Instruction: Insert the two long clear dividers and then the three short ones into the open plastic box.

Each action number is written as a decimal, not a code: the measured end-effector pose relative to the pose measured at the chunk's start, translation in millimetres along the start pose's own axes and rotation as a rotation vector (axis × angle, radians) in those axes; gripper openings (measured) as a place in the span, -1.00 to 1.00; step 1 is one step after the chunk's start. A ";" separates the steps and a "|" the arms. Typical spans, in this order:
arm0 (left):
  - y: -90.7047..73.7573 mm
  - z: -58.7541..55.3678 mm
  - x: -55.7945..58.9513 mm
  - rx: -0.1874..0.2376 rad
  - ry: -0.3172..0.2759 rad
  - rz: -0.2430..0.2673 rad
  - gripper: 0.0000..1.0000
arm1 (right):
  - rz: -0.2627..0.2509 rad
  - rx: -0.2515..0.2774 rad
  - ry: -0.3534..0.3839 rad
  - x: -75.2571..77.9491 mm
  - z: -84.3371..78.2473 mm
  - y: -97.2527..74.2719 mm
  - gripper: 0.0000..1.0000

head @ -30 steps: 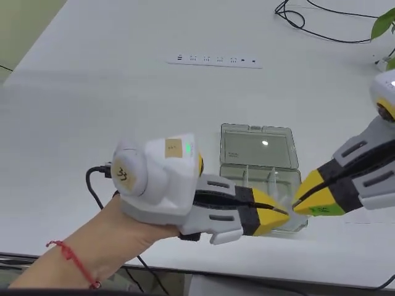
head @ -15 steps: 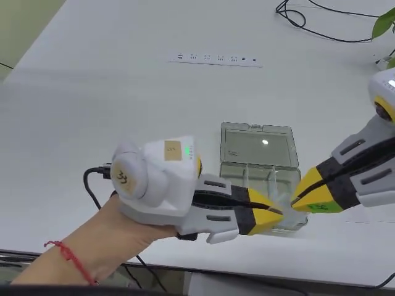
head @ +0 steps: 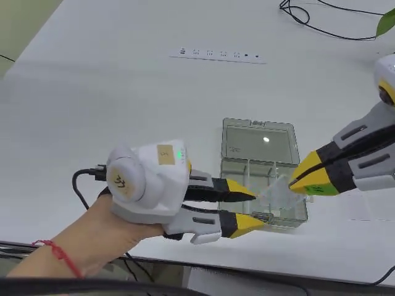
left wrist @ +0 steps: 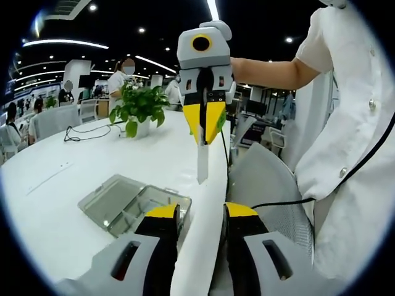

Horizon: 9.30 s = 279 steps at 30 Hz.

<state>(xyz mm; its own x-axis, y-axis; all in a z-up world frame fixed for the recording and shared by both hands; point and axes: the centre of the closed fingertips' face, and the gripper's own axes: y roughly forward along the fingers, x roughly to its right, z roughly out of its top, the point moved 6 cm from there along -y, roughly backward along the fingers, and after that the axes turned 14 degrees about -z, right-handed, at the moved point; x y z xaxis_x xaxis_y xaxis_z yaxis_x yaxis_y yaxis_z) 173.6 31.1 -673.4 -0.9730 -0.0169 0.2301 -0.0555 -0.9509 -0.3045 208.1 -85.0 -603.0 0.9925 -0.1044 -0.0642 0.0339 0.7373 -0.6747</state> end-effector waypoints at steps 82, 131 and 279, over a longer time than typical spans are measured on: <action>-28.0 -44.8 -39.5 0.015 -0.154 0.259 1.00 | -0.177 -0.194 -0.073 69.1 -53.2 145.2 -0.96; -29.4 -47.8 -40.0 0.007 -0.158 0.245 0.97 | -0.147 -0.273 -0.144 66.5 -68.0 164.1 -0.95; 2.7 34.8 -39.5 0.361 -0.572 0.093 -0.20 | -0.478 -0.202 -0.278 26.0 -53.6 8.8 -0.35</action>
<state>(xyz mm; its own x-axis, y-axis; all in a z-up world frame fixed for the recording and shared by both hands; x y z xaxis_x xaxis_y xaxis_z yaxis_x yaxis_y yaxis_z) 219.7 18.5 -651.1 -0.6932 -0.1698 0.7005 0.1971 -0.9795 -0.0424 227.9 -117.0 -650.0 0.8673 -0.1950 0.4581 0.4889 0.5070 -0.7099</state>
